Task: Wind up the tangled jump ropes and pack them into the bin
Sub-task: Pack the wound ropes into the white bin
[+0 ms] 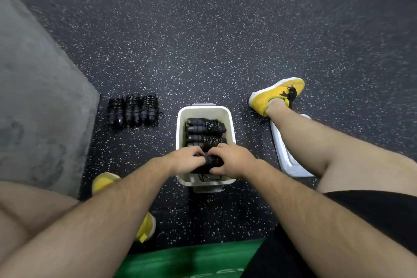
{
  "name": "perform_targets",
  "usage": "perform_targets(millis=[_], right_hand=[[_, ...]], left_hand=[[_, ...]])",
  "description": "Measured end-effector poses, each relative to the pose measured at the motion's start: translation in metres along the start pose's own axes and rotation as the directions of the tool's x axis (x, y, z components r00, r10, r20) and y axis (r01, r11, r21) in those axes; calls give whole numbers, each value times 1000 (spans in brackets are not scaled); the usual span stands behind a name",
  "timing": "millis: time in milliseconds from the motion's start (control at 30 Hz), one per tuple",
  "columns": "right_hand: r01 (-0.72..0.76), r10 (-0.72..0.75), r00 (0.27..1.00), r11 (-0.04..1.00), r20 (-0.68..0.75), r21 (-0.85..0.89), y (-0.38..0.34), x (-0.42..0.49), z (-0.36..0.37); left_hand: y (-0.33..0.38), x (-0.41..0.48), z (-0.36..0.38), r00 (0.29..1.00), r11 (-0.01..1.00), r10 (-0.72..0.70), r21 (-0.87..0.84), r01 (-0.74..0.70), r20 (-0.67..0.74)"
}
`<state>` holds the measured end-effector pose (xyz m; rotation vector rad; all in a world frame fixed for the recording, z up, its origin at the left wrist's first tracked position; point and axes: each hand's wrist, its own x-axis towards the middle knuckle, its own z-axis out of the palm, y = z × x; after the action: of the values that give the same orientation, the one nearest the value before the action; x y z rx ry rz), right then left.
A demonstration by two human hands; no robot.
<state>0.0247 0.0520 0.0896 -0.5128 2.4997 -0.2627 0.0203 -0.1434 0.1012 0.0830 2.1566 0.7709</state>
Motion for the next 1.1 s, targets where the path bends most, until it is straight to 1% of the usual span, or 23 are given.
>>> perform_targets(millis=[67,133,167,300,367,467,567,667,767,833,867,1000,1100], right_hand=[[-8,8,999,1000,34,-15,-1,1,7],[9,-6,998,999,69,-52,-4,4,10],[19,-14,996,998,87,-58,-6,6,10],[32,-29,990,999,137,-25,-10,14,14],[39,-35,989,999,146,-23,-10,17,16],[37,-34,989,999,147,-15,-10,22,23],[30,-29,988,1000,151,-2,-11,24,28],[-7,5,985,1000,175,12,-13,24,32],[-32,28,965,999,261,12,-14,23,32],[-57,34,941,997,336,58,-11,23,26],[-63,31,937,995,348,80,-8,23,23],[-58,24,956,992,292,108,-3,17,22],[-53,31,971,995,238,83,-5,19,28]], left_hand=[[1,6,9,1000,1000,-29,-11,29,3],[2,13,16,998,998,-43,-50,45,42],[3,17,18,997,998,-42,-41,45,68],[1,31,23,986,998,-46,46,39,163],[-2,37,24,982,994,-46,110,26,183],[-11,44,28,984,984,-50,179,19,170],[-15,44,30,986,978,-43,210,8,162],[-17,44,31,988,971,-38,241,1,152],[-19,44,32,988,962,-37,272,-5,148],[-18,43,32,991,961,-25,276,-14,135],[-18,42,32,991,962,-20,272,-16,130],[-22,43,34,993,953,-2,302,-33,114],[-26,44,36,994,939,24,339,-59,106]])
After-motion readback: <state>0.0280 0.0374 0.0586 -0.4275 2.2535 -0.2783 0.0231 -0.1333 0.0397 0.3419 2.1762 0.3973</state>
